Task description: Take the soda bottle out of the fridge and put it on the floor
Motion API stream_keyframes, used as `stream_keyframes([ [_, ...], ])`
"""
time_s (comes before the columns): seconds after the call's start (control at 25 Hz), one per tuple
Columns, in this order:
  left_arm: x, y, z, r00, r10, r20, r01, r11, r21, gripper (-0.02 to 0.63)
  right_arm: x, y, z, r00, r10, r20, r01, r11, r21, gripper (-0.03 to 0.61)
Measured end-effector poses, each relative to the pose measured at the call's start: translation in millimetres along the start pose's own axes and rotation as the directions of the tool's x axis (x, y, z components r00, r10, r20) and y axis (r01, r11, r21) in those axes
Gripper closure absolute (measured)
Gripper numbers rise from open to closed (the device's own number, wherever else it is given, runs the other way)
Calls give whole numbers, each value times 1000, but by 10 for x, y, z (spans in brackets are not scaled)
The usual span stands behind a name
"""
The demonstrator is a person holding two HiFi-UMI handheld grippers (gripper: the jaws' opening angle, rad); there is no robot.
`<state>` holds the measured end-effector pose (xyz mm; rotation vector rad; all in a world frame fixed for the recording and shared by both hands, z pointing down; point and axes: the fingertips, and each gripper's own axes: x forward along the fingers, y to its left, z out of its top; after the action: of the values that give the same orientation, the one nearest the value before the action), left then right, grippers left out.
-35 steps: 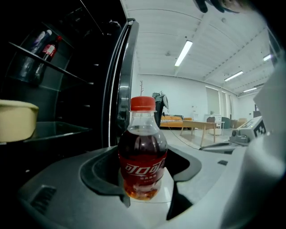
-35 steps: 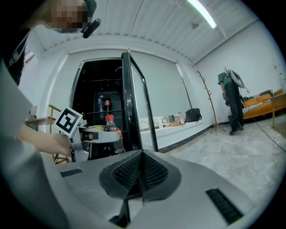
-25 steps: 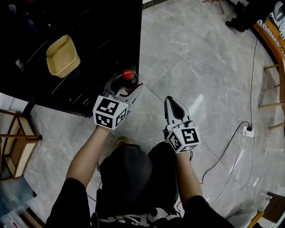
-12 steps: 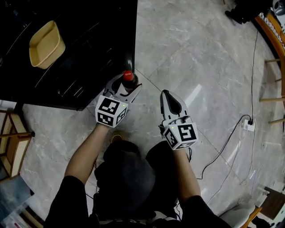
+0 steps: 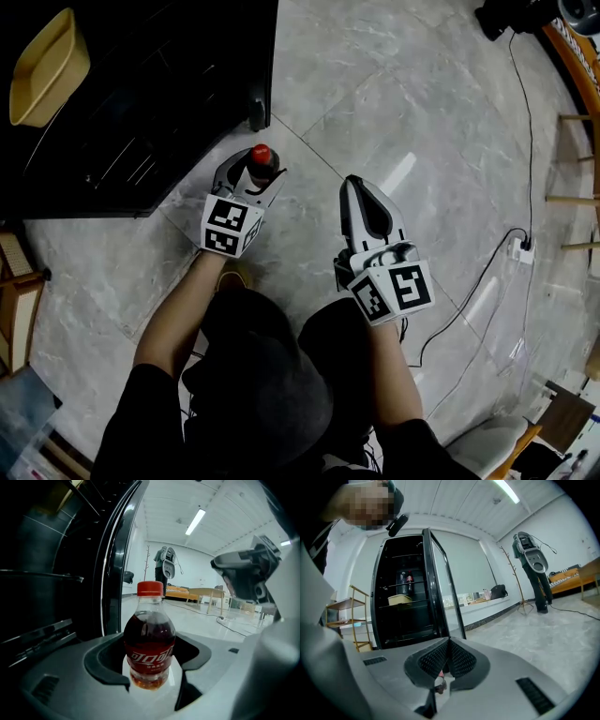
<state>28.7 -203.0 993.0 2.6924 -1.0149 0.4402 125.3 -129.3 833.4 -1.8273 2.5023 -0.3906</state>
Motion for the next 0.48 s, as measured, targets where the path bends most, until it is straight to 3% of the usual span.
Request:
stream_keyframes([
  [0.48,306,-4,-814,998,49,-40,-49,999,18,310,27,-41,-50,1000,1,-20,-1,1000,11,555],
])
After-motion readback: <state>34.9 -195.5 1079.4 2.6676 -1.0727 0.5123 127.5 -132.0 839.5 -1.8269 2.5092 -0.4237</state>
